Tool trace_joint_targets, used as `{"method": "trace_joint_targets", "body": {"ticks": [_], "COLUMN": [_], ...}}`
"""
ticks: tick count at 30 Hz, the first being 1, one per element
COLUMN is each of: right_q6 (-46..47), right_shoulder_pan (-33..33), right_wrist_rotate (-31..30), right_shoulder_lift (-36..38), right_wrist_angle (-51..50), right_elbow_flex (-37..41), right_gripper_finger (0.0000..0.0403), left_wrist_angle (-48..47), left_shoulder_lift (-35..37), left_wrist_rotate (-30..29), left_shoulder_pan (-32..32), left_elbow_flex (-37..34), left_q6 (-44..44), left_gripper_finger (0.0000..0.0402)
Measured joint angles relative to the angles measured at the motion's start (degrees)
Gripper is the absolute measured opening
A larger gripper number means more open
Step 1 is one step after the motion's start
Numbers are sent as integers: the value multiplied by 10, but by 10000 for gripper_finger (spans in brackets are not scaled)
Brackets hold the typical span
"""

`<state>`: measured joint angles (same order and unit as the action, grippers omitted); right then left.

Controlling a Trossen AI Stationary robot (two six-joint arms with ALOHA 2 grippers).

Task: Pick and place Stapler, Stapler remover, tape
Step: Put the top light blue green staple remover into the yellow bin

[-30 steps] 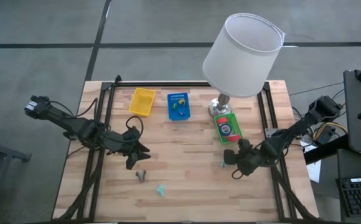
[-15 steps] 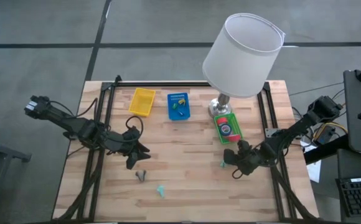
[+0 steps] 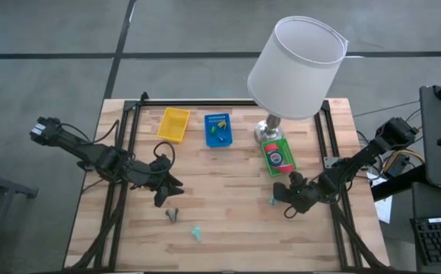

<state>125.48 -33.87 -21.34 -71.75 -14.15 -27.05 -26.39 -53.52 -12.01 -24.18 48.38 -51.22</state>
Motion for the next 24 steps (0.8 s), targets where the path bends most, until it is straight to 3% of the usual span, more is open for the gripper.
{"method": "trace_joint_targets", "body": {"ticks": [7, 11, 18, 24], "right_q6": [-33, -51, -118, -214], "right_shoulder_pan": [0, 0, 2, 27], "right_wrist_rotate": [0, -20, -111, -139], "right_shoulder_lift": [0, 0, -4, -55], "right_wrist_angle": [3, 10, 13, 13], "right_elbow_flex": [-14, -29, -95, -183], "right_gripper_finger": [12, 8, 8, 8], "left_wrist_angle": [0, 0, 23, 74], "left_shoulder_lift": [0, 0, -7, -34], "left_wrist_rotate": [0, -3, -19, -27], "left_shoulder_pan": [0, 0, 1, 1], "left_elbow_flex": [0, 0, 0, 0], "left_q6": [0, 0, -3, 21], "left_gripper_finger": [168, 168, 168, 168]}}
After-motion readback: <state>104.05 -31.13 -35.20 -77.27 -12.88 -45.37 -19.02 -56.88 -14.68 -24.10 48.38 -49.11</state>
